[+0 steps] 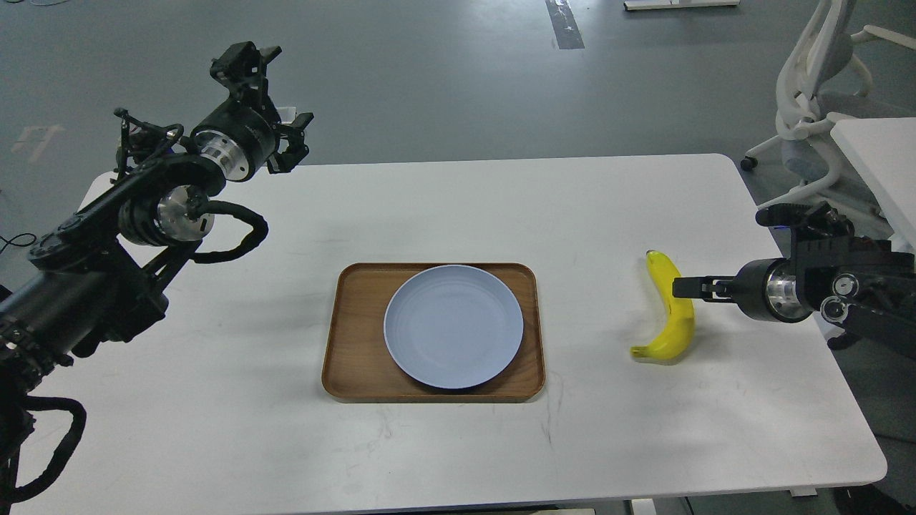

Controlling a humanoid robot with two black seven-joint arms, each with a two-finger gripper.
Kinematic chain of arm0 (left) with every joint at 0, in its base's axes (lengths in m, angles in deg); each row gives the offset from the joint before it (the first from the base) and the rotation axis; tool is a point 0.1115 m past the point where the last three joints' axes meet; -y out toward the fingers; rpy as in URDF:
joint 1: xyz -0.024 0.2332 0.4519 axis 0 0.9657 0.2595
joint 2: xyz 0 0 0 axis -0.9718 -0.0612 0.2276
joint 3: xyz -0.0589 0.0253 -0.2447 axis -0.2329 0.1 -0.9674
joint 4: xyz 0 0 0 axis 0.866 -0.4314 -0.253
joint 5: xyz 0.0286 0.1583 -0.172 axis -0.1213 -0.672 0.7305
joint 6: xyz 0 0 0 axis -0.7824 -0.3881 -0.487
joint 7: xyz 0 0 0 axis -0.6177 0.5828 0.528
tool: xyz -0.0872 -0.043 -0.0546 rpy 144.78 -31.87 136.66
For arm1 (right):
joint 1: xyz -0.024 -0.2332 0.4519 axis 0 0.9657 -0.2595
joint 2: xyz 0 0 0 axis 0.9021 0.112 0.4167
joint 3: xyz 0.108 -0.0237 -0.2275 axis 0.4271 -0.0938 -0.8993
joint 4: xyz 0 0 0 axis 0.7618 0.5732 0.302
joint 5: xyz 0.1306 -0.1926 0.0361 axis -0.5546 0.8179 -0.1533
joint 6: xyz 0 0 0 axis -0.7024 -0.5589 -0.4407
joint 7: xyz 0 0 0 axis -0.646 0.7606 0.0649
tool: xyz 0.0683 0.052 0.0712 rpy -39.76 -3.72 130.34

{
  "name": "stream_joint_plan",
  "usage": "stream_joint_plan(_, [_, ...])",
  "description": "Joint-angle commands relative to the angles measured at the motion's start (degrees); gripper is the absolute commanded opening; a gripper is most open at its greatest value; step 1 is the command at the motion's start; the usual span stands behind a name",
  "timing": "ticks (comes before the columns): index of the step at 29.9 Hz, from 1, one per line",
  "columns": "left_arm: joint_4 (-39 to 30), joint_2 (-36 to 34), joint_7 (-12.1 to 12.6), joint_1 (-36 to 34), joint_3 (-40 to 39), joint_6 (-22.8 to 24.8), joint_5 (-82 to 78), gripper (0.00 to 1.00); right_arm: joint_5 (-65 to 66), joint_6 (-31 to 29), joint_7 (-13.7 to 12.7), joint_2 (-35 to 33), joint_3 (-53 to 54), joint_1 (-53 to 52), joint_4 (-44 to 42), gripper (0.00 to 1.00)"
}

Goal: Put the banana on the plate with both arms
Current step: 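Grasp the yellow banana with the right gripper and lift it, then carry the banana with the right gripper and lower it onto the plate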

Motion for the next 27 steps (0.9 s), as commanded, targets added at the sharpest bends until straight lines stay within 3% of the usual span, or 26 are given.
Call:
stream_joint_plan(1, [0.01,-0.28,-1.76,0.02,0.08,0.02,-0.14,0.98,0.38,0.08,0.02,2.28,-0.09,0.55,-1.40,0.69])
stream_joint_plan(2, [-0.08,-0.28,-2.11,0.02,0.17,0.02,-0.14,0.98,0.38,-0.01,0.02,2.54,-0.09,0.55,-1.66,0.58])
stream_joint_plan(3, [0.01,-0.45,-2.55,0.02,0.35,0.02,-0.23,0.98,0.38,-0.01,0.10,2.98,-0.44,0.46,-2.10,0.34])
stream_joint_plan(4, [0.01,-0.80,-2.56,0.02,0.52,0.02,-0.32,0.98,0.64,-0.01,0.10,3.60,-1.23,0.29,-2.19,0.19])
stream_joint_plan(9, [0.01,-1.07,-2.82,0.02,0.79,0.02,-0.76,0.98,0.73,0.34,0.19,4.39,-1.85,-0.33,-2.55,0.02])
stream_joint_plan(16, [0.01,-1.16,-4.31,0.46,0.88,-0.07,-0.93,0.98,0.12,0.61,1.07,5.44,-1.41,-3.22,-1.32,0.00])
stream_joint_plan(19, [0.01,-1.07,-4.31,0.46,0.96,-0.16,-0.93,0.98,0.47,0.87,5.98,5.71,-1.85,-7.26,2.63,0.00])
stream_joint_plan(20, [0.01,-0.98,-4.31,0.46,0.96,-0.25,-1.02,0.98,0.56,0.87,8.69,5.97,-2.02,-8.75,3.68,0.00])
stream_joint_plan(23, [0.01,-1.07,-4.31,0.73,0.96,-0.25,-0.93,0.98,0.73,0.87,12.04,7.81,-2.29,-11.13,4.57,0.00])
stream_joint_plan(27, [0.01,-1.15,-4.23,0.99,0.96,-0.25,-1.02,0.98,1.43,0.78,12.93,13.61,-5.09,-14.82,4.05,0.00])
